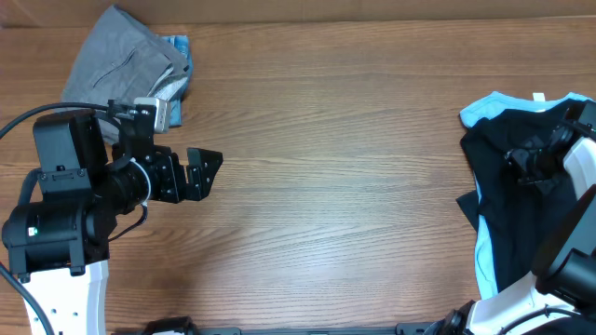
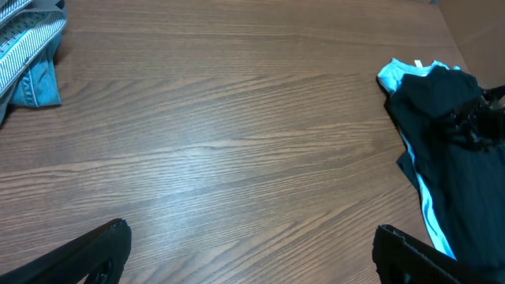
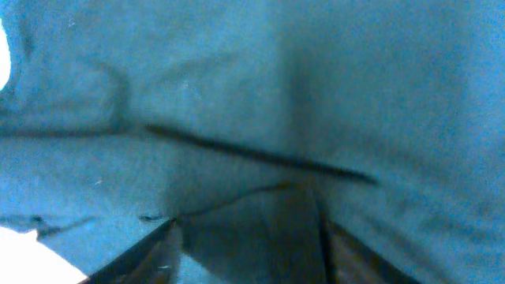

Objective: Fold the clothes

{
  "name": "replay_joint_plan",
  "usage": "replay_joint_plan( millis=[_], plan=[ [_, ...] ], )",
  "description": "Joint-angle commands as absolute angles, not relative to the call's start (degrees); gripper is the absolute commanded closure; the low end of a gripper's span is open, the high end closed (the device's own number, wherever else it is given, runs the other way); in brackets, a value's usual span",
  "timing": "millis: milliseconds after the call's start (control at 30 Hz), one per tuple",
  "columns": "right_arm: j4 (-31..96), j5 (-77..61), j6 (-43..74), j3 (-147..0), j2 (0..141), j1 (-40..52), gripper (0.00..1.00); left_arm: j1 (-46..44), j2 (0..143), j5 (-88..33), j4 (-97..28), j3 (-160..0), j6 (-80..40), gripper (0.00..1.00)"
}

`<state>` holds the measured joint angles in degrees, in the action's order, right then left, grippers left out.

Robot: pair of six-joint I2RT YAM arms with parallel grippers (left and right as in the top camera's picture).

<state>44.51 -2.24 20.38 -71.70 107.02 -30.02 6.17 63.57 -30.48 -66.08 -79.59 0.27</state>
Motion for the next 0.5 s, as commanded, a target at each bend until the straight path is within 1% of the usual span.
replay_joint_plan(
  millis=[0, 67, 200, 300, 467],
  plan=[
    [44.36, -8.23, 17.43, -73.06, 106.59, -30.24, 0.82, 5.87, 63.75, -31.57, -65.95, -80.79, 1.74, 0.00],
    [46.87, -13.78, 14.44, -75.96, 105.65, -30.24, 0.96, 5.87, 63.75, -31.55, -65.95, -80.79, 1.74, 0.00],
    [52.53, -17.12, 13.41, -83.33, 101.08, -29.63, 0.96, 5.87, 63.75, -31.57, -65.82, -80.79, 1.74, 0.02],
    [56.23, -17.28, 13.06, -88.99, 96.03, -28.21, 0.96, 5.87, 63.72, -31.62, -65.49, -80.82, 1.37, 0.06],
    [57.82, -20.18, 11.75, -94.83, 87.05, -22.81, 0.96, 5.87, 63.53, -33.23, -63.90, -80.95, 1.06, 0.10]
  ],
)
